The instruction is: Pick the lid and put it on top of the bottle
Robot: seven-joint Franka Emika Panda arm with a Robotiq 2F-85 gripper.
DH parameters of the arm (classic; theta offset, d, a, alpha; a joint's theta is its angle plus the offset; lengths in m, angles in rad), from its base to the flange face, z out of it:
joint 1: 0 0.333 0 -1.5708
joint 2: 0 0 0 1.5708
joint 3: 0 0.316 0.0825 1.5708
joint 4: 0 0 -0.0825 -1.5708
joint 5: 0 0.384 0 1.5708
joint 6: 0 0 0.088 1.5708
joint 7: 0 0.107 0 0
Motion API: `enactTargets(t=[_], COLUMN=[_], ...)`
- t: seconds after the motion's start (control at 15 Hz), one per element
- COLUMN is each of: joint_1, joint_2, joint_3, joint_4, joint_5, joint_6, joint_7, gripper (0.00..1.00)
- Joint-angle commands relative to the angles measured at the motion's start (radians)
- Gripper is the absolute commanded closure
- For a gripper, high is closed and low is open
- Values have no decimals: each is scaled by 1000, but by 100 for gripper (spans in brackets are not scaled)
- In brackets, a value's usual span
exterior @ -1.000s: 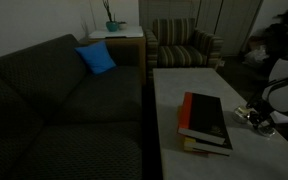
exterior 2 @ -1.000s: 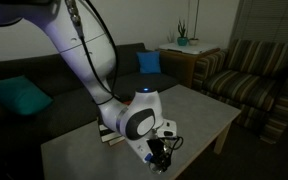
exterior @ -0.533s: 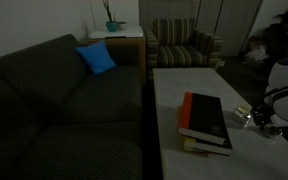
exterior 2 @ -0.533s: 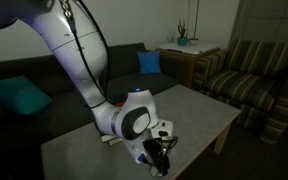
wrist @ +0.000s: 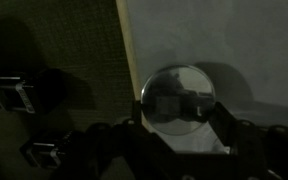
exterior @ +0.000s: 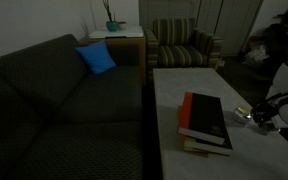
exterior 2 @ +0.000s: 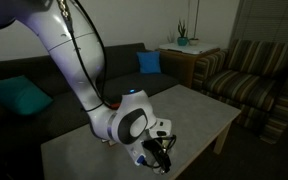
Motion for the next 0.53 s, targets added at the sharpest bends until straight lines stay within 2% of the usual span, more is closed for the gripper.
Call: enactTargets(t=[0.0, 0.33, 0.47], joint_1=[-21, -14, 9], joint_2=[-40, -113, -126], joint_3=[35, 69, 57], joint_4=[-89, -229, -268], joint_5=[34, 70, 90], joint_6=[117, 214, 243], joint_7=[-94, -186, -203], gripper=[57, 57, 57])
